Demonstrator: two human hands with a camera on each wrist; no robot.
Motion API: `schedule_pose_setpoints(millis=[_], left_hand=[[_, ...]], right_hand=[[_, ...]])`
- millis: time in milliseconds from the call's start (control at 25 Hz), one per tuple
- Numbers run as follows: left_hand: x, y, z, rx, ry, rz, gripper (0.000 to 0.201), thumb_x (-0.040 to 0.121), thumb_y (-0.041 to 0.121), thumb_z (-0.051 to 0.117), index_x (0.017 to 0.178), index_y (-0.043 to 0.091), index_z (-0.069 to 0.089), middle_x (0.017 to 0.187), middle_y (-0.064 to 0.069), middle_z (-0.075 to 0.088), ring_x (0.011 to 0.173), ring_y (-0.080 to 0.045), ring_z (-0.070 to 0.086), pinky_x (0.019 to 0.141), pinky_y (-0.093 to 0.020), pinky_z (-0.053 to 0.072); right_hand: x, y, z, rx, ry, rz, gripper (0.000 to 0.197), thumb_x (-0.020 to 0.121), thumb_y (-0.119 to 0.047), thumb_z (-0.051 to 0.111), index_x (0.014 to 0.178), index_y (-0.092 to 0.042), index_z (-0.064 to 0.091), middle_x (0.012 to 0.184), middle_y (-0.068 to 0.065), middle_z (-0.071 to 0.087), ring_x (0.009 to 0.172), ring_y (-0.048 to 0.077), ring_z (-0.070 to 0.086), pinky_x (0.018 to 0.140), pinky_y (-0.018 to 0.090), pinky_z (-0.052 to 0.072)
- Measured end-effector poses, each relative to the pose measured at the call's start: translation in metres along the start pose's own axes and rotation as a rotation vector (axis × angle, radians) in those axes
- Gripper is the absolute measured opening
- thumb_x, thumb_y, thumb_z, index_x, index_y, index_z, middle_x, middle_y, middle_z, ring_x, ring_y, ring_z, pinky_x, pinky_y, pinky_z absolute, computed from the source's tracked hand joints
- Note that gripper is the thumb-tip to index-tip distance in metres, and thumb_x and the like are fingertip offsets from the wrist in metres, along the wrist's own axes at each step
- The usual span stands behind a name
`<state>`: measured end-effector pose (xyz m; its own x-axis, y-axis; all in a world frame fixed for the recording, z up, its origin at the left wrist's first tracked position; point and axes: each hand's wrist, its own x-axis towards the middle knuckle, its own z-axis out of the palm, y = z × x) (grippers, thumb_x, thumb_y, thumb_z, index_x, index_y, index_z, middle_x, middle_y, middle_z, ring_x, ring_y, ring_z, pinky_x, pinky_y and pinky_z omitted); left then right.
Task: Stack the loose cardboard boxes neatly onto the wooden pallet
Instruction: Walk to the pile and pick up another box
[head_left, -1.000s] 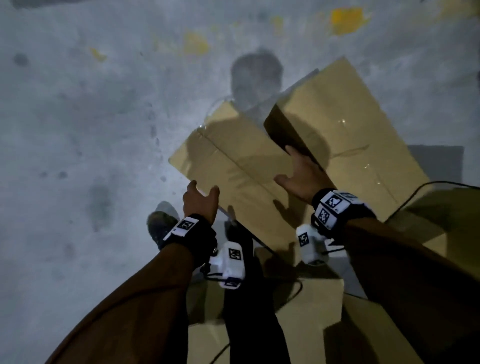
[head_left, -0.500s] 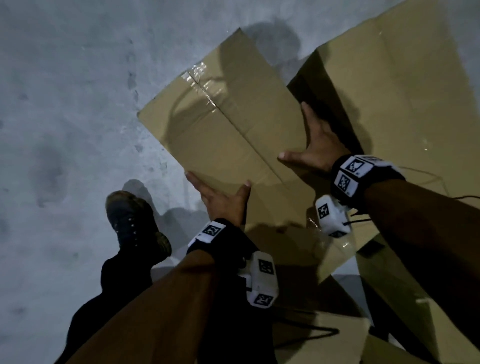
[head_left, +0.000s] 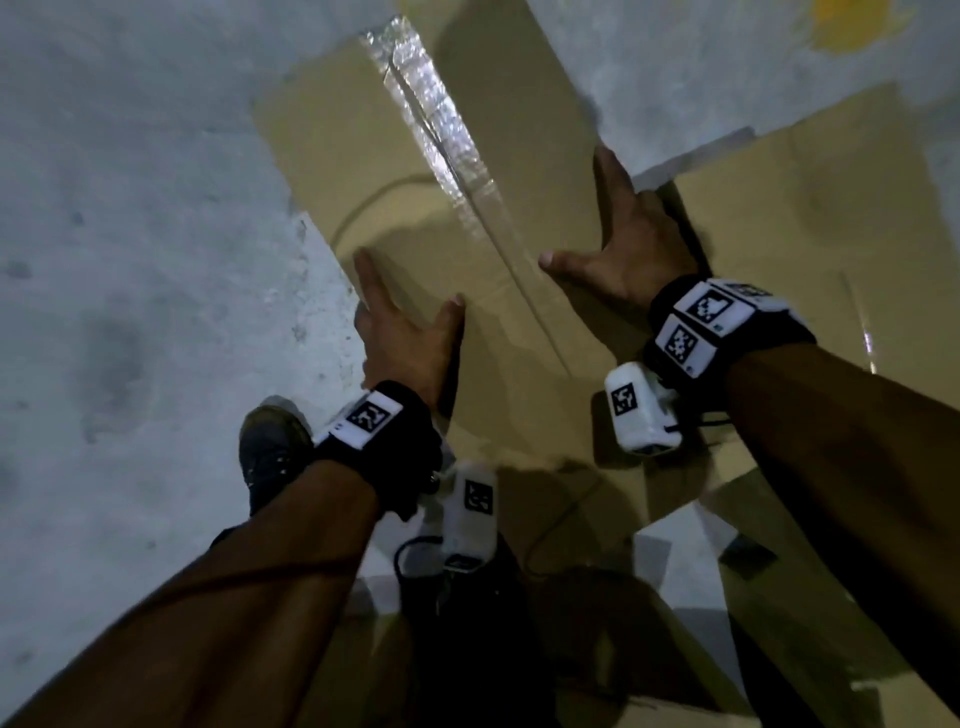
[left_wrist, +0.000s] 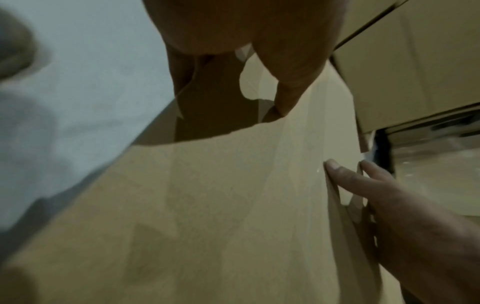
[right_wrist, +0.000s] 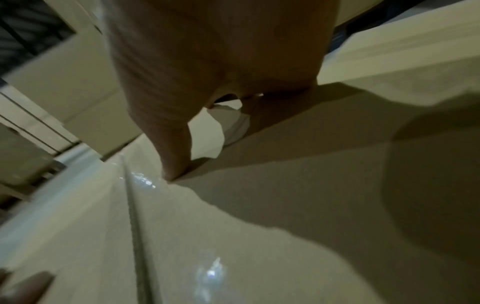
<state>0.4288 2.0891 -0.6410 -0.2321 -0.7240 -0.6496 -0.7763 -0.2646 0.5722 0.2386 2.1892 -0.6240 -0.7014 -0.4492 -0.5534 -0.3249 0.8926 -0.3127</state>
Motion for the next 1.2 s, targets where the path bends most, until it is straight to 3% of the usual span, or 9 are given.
schedule_pose_setpoints(millis=[200,360,520,720,800,1000,1120,1200], left_hand=[[0.072,0.023,-0.069,0.142,0.042,0.131,0.095,0.086,0.052,0.067,0.157,0.040,0.006,0.160,-0.009,0.021,0.135,-0.036,0.042,0.113,-0.052,0.034],[0.111,0.019,-0.111,0.247,0.065,0.197,0.093,0.085,0.052,0.068,0.156,0.040,0.009,0.162,-0.009,0.009,0.139,-0.037,0.037,0.112,-0.049,0.035],[0.134,0.005,-0.124,0.250,0.040,0.226,0.091,0.084,0.043,0.073,0.156,0.036,0.017,0.163,-0.012,0.008,0.142,-0.033,0.033,0.109,-0.038,0.035],[0.141,-0.015,-0.125,0.165,0.024,0.309,0.093,0.083,0.036,0.077,0.157,0.031,0.020,0.161,-0.013,0.015,0.146,-0.027,0.025,0.104,-0.020,0.023],[0.144,-0.018,-0.125,0.137,0.009,0.324,0.096,0.082,0.038,0.078,0.157,0.033,0.019,0.159,-0.012,0.022,0.146,-0.026,0.026,0.104,-0.021,0.024],[0.140,-0.021,-0.128,0.136,0.011,0.280,0.095,0.082,0.045,0.076,0.155,0.043,0.016,0.155,-0.011,0.029,0.141,-0.029,0.033,0.104,-0.027,0.028],[0.125,-0.018,-0.140,0.126,0.012,0.292,0.094,0.081,0.043,0.077,0.155,0.042,0.018,0.155,-0.009,0.029,0.142,-0.027,0.033,0.103,-0.023,0.027],[0.108,-0.006,-0.156,0.107,0.020,0.310,0.094,0.081,0.042,0.078,0.155,0.042,0.019,0.155,-0.007,0.030,0.141,-0.024,0.033,0.103,-0.021,0.027]], right_hand=[[0.031,-0.067,0.015,0.170,-0.048,-0.018,0.110,0.083,-0.052,0.076,0.158,-0.043,-0.005,0.157,0.015,0.028,0.142,0.039,0.034,0.116,0.049,0.034],[0.043,-0.103,0.051,0.290,-0.074,-0.043,0.111,0.083,-0.041,0.079,0.159,-0.040,-0.002,0.159,0.010,0.029,0.141,0.033,0.036,0.115,0.041,0.034],[0.046,-0.114,0.080,0.298,-0.066,-0.033,0.107,0.084,-0.042,0.077,0.159,-0.042,0.000,0.159,0.009,0.029,0.143,0.035,0.034,0.115,0.044,0.034],[0.044,-0.098,0.085,0.353,-0.097,-0.110,0.112,0.081,-0.038,0.081,0.159,-0.042,0.000,0.166,-0.001,0.017,0.150,0.024,0.023,0.108,0.027,0.024],[0.045,-0.095,0.087,0.390,-0.109,-0.122,0.120,0.077,-0.038,0.085,0.158,-0.044,-0.002,0.168,-0.005,0.012,0.152,0.022,0.018,0.110,0.027,0.021],[0.032,-0.105,0.094,0.488,-0.012,-0.063,0.114,0.076,-0.035,0.086,0.156,-0.050,0.005,0.165,-0.005,0.022,0.150,0.021,0.025,0.110,0.027,0.023],[0.011,-0.109,0.087,0.509,0.000,-0.054,0.114,0.077,-0.033,0.085,0.156,-0.050,0.005,0.165,-0.004,0.022,0.150,0.021,0.025,0.115,0.031,0.024],[-0.008,-0.118,0.069,0.533,0.001,-0.052,0.114,0.077,-0.031,0.085,0.156,-0.050,0.005,0.165,-0.005,0.022,0.150,0.019,0.024,0.111,0.027,0.023]])
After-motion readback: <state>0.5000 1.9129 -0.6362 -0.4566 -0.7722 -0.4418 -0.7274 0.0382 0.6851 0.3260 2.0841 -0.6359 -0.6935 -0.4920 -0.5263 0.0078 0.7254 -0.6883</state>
